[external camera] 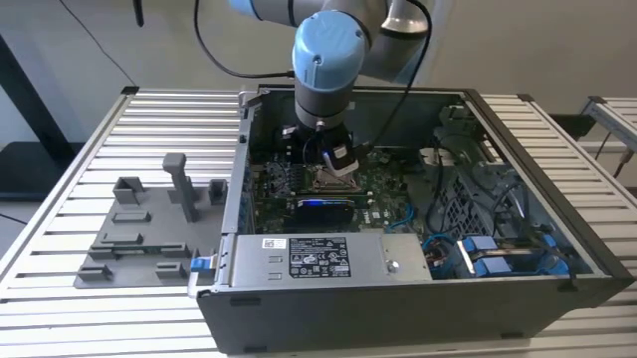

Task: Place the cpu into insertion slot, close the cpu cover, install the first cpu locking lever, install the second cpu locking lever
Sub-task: 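Install the first cpu locking lever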

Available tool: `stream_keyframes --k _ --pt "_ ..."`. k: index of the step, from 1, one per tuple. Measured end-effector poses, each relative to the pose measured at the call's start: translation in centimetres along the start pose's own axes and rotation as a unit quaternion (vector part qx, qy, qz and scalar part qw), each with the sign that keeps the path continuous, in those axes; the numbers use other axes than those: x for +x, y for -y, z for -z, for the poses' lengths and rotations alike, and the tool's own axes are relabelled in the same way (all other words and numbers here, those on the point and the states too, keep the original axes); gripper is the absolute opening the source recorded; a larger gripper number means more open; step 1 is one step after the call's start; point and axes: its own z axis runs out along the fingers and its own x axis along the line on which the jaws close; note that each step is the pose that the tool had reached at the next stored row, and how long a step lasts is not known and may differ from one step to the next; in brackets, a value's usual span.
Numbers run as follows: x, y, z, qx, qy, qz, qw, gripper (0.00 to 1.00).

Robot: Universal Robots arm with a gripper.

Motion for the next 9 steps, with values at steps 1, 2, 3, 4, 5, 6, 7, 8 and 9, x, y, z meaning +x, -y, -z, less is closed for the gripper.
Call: stream_keyframes --k 1,2,3,4,5,6,7,8,9 --pt "0.0 0.08 -0.15 0.0006 0.0001 0.0 1.0 0.11" --pt "-0.01 0.16 -0.3 0.0012 0.0002 0.0 1.0 0.11" --pt "-0.01 0.24 -0.45 0.0019 0.0003 0.0 1.0 0.11" --pt "-0.04 0.32 -0.61 0.0025 0.0005 0.0 1.0 0.11" --pt "-0.14 0.39 -0.75 0.003 0.0005 0.0 1.0 0.11" --pt "-0.33 0.43 -0.87 0.0033 0.0005 0.0 0.99999 0.11" --pt "-0.59 0.46 -0.98 0.0035 0.0005 0.0 0.99999 0.11" --pt "-0.86 0.48 -1.06 0.0037 0.0005 0.0 0.99999 0.11" --pt "-1.14 0.49 -1.14 0.0039 0.0004 0.0 0.99999 0.11"
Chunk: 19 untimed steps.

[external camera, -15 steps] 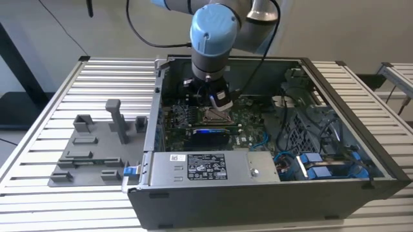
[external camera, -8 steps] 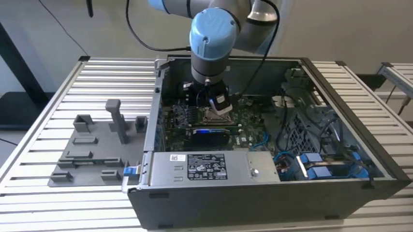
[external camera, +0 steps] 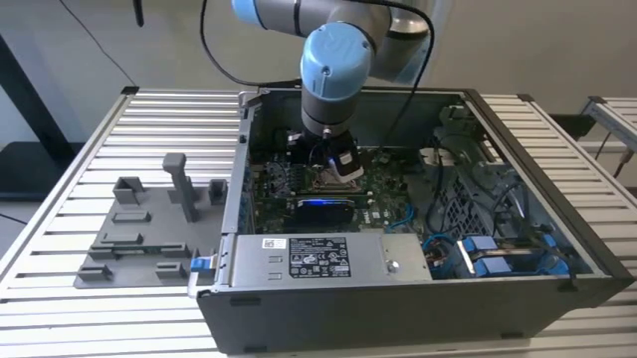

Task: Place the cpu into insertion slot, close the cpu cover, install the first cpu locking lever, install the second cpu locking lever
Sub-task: 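Install the first cpu locking lever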

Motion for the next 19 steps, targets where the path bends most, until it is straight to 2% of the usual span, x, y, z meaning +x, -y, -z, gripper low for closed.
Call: stream_keyframes --k 12,14,19 --pt "-2.7 -0.08 -0.87 0.0 0.0001 0.0 1.0 0.11" --pt "-3.07 -0.09 -0.94 0.0022 0.0004 0.0 1.0 0.11" --pt "-3.31 -0.11 -0.99 0.0071 -0.0005 0.0 0.99997 0.11"
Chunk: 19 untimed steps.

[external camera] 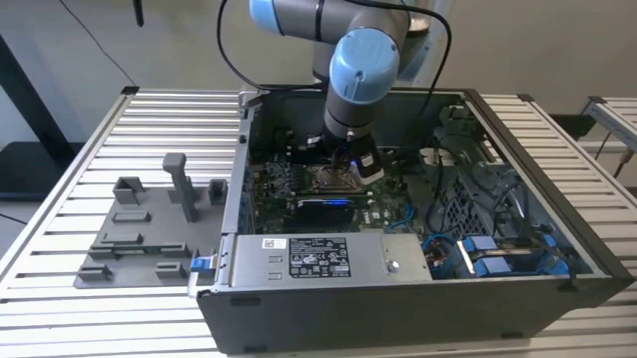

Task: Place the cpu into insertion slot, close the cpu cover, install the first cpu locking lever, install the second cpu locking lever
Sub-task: 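Install the first cpu locking lever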

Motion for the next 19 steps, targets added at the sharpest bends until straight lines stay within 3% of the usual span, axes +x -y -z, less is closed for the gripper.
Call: stream_keyframes --k 11,13,16,19 --pt "-0.09 -0.11 0.05 0.0016 -0.0011 -0.001 1.0 0.11" --pt "-0.13 -0.28 0.42 0.0023 0.0006 -0.001 1.0 0.11" --pt "-0.1 -0.78 1.37 0.0017 0.0001 -0.001 1.0 0.11" --pt "0.7 -0.85 1.73 -0.0002 -0.0001 -0.001 1.0 0.11"
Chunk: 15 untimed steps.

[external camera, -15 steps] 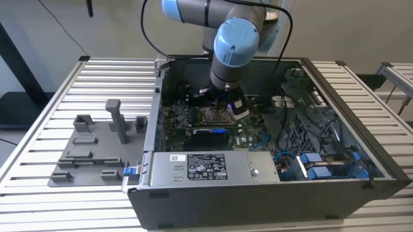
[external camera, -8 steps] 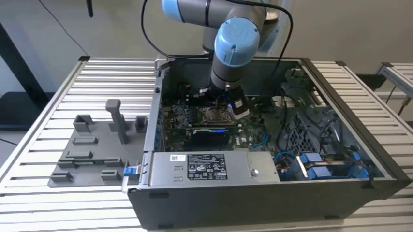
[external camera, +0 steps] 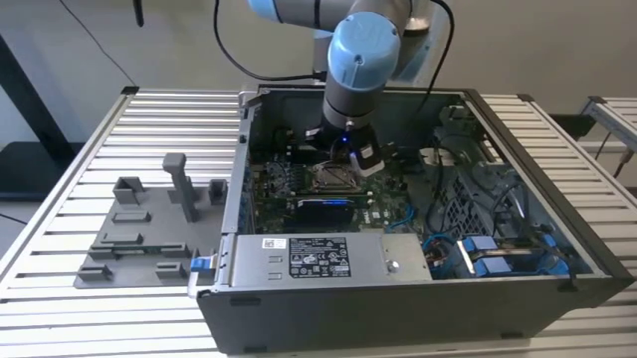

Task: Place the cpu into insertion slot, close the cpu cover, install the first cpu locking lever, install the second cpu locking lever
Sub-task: 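Install the first cpu locking lever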

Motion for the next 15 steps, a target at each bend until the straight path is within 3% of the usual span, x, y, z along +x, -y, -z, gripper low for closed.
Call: stream_keyframes --k 3,6,8,15 --pt "1.35 0.13 0.06 -0.0011 0.0001 0.0 1.0 0.11" --pt "2.72 0.27 0.1 -0.0018 0.0028 0.001 0.99999 0.11" --pt "3.25 0.34 0.06 -0.0017 0.0035 0.002 0.99999 0.11" --pt "3.37 0.51 -0.29 -0.0013 0.0035 0.002 0.99999 0.11"
